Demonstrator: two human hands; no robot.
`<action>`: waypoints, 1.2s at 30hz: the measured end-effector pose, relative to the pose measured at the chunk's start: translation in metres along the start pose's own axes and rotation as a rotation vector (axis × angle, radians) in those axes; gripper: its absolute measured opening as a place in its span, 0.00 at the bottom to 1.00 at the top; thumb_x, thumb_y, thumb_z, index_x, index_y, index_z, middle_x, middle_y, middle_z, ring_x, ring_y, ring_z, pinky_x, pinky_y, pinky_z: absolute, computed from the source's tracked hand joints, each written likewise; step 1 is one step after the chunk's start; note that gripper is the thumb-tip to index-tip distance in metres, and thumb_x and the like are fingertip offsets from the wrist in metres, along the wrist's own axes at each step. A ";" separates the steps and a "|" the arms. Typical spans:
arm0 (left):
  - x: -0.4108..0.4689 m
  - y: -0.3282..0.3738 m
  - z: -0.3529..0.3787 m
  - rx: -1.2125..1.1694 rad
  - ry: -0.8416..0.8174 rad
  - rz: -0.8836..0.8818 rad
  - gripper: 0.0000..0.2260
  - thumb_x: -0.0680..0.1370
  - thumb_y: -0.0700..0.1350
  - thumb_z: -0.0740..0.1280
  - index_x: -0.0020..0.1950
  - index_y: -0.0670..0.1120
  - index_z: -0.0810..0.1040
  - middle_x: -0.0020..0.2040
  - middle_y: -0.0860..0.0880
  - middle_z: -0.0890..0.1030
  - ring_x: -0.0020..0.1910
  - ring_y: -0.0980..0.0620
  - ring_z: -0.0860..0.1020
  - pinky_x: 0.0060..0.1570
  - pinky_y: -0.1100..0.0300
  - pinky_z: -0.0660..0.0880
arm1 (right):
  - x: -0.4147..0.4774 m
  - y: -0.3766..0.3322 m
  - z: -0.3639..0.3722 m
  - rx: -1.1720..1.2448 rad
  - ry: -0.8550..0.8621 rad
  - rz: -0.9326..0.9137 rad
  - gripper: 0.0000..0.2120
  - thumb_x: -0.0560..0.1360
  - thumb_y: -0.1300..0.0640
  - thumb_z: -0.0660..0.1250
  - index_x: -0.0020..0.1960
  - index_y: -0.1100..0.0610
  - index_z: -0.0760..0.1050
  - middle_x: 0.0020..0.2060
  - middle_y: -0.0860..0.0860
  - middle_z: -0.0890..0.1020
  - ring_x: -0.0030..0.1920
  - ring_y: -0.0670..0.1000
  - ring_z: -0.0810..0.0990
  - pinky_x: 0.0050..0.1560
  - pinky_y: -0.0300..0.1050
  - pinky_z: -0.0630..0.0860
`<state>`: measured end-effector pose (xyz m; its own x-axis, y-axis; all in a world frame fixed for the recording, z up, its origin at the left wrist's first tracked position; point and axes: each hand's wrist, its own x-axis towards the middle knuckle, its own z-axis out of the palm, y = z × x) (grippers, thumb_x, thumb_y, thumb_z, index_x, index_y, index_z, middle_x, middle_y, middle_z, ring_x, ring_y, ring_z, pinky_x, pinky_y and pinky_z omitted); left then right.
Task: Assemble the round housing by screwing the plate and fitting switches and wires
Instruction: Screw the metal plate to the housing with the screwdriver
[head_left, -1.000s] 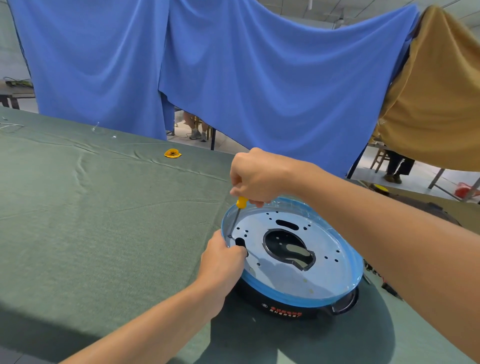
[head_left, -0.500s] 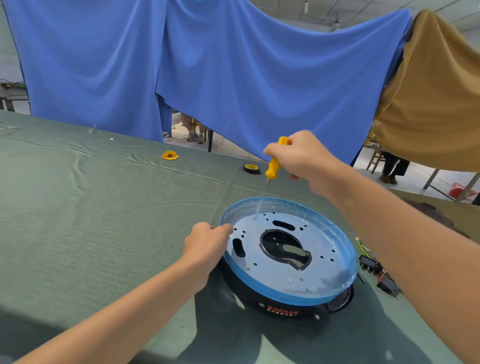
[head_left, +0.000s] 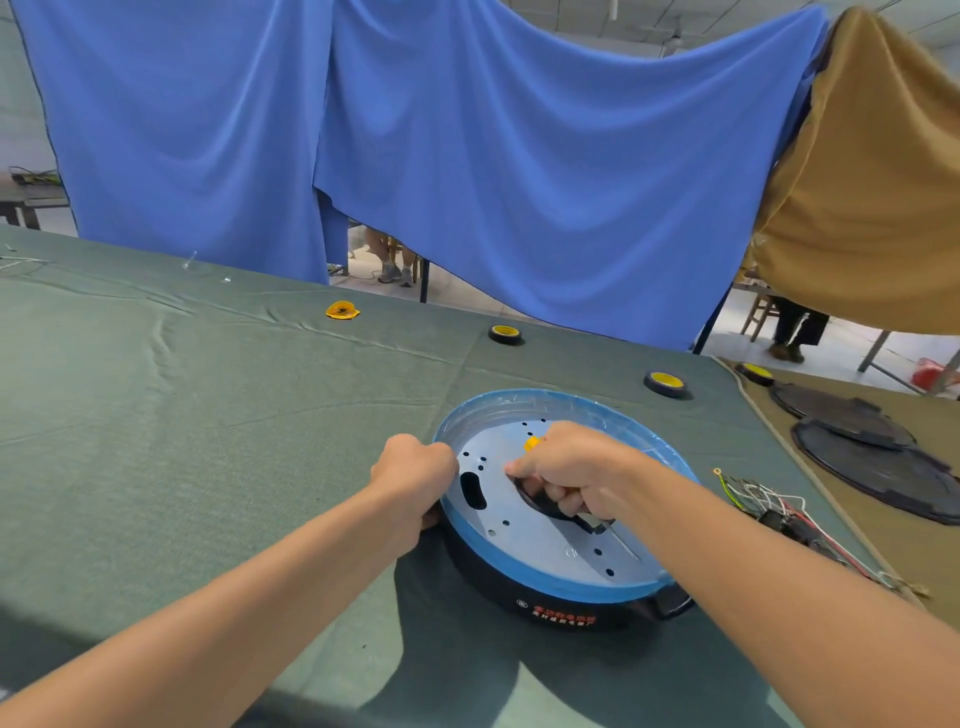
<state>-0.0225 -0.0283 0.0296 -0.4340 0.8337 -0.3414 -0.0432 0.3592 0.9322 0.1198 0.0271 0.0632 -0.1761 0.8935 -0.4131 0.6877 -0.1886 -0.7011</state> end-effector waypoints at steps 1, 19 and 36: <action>-0.001 0.001 -0.001 -0.013 -0.010 -0.007 0.04 0.75 0.35 0.61 0.48 0.41 0.73 0.48 0.41 0.79 0.46 0.44 0.79 0.41 0.53 0.80 | -0.001 0.001 -0.002 0.044 -0.028 0.008 0.08 0.78 0.60 0.67 0.41 0.60 0.73 0.30 0.53 0.71 0.23 0.46 0.62 0.20 0.35 0.58; -0.008 0.010 0.002 -0.085 -0.173 -0.110 0.07 0.76 0.37 0.59 0.51 0.42 0.74 0.40 0.40 0.78 0.32 0.42 0.77 0.33 0.52 0.79 | 0.001 0.014 -0.022 0.220 -0.206 0.011 0.06 0.79 0.63 0.64 0.43 0.62 0.72 0.24 0.50 0.72 0.22 0.43 0.62 0.21 0.33 0.57; -0.002 0.001 -0.002 -0.169 -0.191 -0.086 0.09 0.75 0.38 0.65 0.55 0.40 0.75 0.34 0.40 0.81 0.29 0.45 0.78 0.32 0.55 0.80 | 0.003 0.013 -0.023 0.146 -0.173 0.008 0.04 0.79 0.63 0.64 0.47 0.62 0.71 0.36 0.55 0.72 0.24 0.44 0.63 0.20 0.33 0.59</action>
<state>-0.0231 -0.0304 0.0310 -0.2453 0.8729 -0.4219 -0.2294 0.3706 0.9000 0.1445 0.0363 0.0658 -0.2980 0.8106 -0.5041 0.5828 -0.2638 -0.7686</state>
